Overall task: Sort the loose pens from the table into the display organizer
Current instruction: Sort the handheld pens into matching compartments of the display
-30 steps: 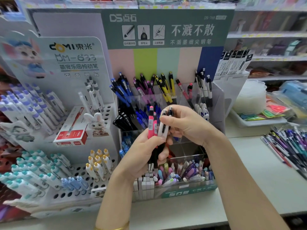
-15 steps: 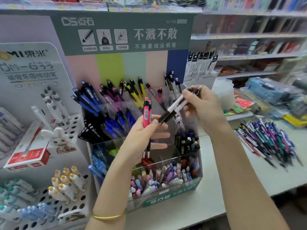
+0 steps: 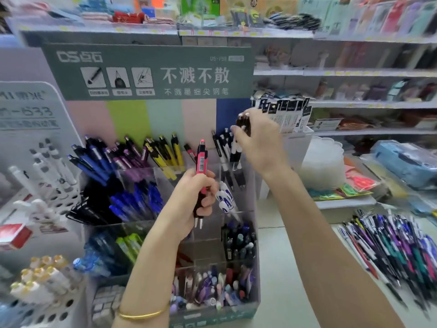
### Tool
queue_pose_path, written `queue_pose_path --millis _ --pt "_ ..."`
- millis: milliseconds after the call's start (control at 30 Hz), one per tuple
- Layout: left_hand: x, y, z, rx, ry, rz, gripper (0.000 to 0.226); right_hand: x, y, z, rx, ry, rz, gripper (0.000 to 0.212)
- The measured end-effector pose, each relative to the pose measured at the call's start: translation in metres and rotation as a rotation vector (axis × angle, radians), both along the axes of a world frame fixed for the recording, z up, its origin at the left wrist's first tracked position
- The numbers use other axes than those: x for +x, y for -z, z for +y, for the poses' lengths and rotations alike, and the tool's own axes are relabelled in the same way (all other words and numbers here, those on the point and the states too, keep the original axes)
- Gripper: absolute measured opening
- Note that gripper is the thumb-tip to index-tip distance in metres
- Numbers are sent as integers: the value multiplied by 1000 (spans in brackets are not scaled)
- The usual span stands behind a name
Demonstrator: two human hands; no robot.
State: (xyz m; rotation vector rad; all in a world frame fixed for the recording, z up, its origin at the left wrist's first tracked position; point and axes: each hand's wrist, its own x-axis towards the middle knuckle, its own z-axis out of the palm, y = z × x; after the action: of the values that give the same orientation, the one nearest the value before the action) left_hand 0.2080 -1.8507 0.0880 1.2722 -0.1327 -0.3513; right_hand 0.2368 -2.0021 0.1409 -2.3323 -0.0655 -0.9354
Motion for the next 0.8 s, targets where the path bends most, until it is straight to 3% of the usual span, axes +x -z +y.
queue_pose_path --millis 67,167,233,333,433,500,600,633,733,800 --pt "-1 0 -3 -54 -26 28 7 6 3 -1 -68 -13 118 15" --pt "-1 4 -1 -122 -76 55 17 11 11 0 -173 -31 308 20" --pt "-2 7 2 -142 -86 55 17 11 17 0 -130 -52 351 31" --pt "-4 9 7 -121 -93 23 18 1 18 -4 49 -60 259 39" --pt "-7 10 9 -86 -74 -25 19 -15 19 -3 74 -35 108 23" --pt "-9 11 8 -56 -45 -54 18 -24 21 6 183 -229 154 10" --pt "-12 8 5 17 28 -106 4 -32 20 21 412 -588 443 4" --pt "-12 7 6 49 50 -108 8 -31 21 24 476 -650 504 4" --pt "-12 3 9 106 80 -78 3 -25 26 27 574 -677 562 11" --pt "-12 3 13 139 65 -83 13 -22 26 28 573 -672 535 12"
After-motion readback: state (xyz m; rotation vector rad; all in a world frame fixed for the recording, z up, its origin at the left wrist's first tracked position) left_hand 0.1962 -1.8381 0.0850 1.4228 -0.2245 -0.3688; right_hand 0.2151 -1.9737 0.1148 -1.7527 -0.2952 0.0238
